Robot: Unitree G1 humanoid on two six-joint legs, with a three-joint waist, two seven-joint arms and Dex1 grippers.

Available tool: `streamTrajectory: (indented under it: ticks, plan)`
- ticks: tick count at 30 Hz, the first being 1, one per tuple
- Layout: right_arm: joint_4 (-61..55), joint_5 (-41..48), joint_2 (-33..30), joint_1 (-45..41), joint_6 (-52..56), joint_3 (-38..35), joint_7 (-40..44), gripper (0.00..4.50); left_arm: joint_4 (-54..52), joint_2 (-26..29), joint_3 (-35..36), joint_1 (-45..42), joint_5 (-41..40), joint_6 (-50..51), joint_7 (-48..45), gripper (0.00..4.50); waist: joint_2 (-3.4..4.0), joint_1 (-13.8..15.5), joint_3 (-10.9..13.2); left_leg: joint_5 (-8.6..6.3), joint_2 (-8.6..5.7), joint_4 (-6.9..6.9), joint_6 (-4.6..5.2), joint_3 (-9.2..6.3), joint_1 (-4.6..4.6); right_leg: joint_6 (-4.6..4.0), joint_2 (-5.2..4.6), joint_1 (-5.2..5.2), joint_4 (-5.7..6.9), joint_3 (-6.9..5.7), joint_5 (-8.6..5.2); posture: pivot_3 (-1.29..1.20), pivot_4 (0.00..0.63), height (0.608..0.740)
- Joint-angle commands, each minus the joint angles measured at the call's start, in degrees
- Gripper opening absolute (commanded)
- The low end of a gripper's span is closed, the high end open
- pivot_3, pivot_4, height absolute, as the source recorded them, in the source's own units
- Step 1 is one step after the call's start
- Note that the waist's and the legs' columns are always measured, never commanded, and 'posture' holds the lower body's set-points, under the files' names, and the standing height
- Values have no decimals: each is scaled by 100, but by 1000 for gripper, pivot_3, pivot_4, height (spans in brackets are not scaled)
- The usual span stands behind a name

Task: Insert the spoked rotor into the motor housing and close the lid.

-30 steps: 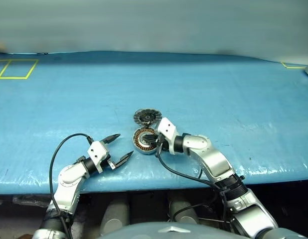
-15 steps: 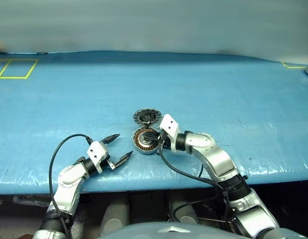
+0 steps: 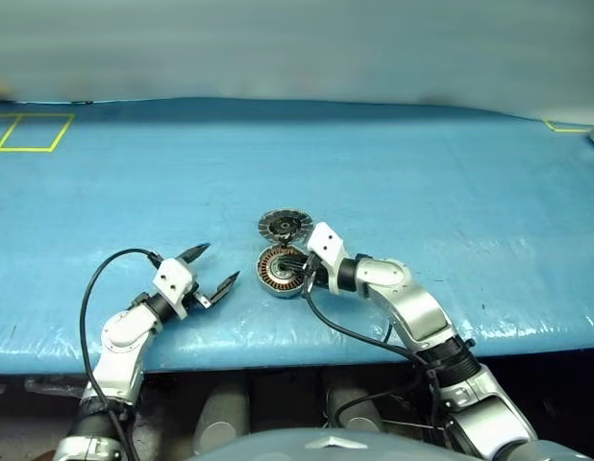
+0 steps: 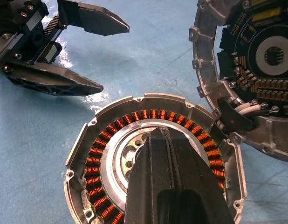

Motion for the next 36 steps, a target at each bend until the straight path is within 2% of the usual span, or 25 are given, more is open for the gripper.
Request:
streamTrajectory:
  ticks: [1, 5, 11, 17, 23, 31, 36]
  plan:
    - [-578, 140, -47, 102, -82, -316, -104, 13, -258, 216, 163, -296, -59, 595, 93, 4500, 0, 3, 0, 0, 0, 0, 0, -3, -1, 0, 0, 0, 0, -2, 0, 0, 150, 740]
    - [-1170, 246, -215, 422, 23, -553, -187, 13, -346, 500, 103, -926, -507, 1572, -460, 4500, -4, 8, 2, 0, -2, 0, 0, -7, -5, 0, 0, 0, -1, -6, 0, 0, 150, 740]
    - [-1650, 276, -383, 873, 76, -919, -521, 13, 502, 847, -260, -2445, -255, 2231, -1234, 4500, -10, 2, 4, 0, -2, 2, 0, -7, -3, 1, 1, 4, 0, -8, 0, 0, 150, 740]
    - [-1897, 279, -353, 1318, 9, -1151, -848, 13, 2738, 869, -1008, -4665, 374, 1792, -2683, 4500, -21, 2, 12, 1, -5, 5, 0, -9, -12, 2, 4, 1, -5, -10, 0, 0, 150, 740]
    - [-2211, 176, -298, 1866, -371, -1042, -1028, 13, 4689, 511, -1720, -6481, 1226, 1350, -3635, 4500, -27, -8, 17, -7, -7, 1, 11, -15, -27, 14, 8, -6, -9, -8, -8, 0, 150, 740]
    - [-2440, 151, -226, 2246, -487, -1027, -1246, 13, 5839, 41, -2523, -7816, 2443, 1057, -3991, 4500, -50, -7, 35, -12, -11, 11, 15, -21, -39, 23, 8, -11, -7, -3, -14, 0, 150, 740]
    - [-2582, 319, -394, 2281, -492, -1085, -1049, 13, 6084, -137, -2973, -8173, 3143, 930, -3935, 4500, -53, -4, 37, -13, -13, 18, 16, -27, -49, 25, 8, -12, -8, -3, -14, 0, 150, 740]
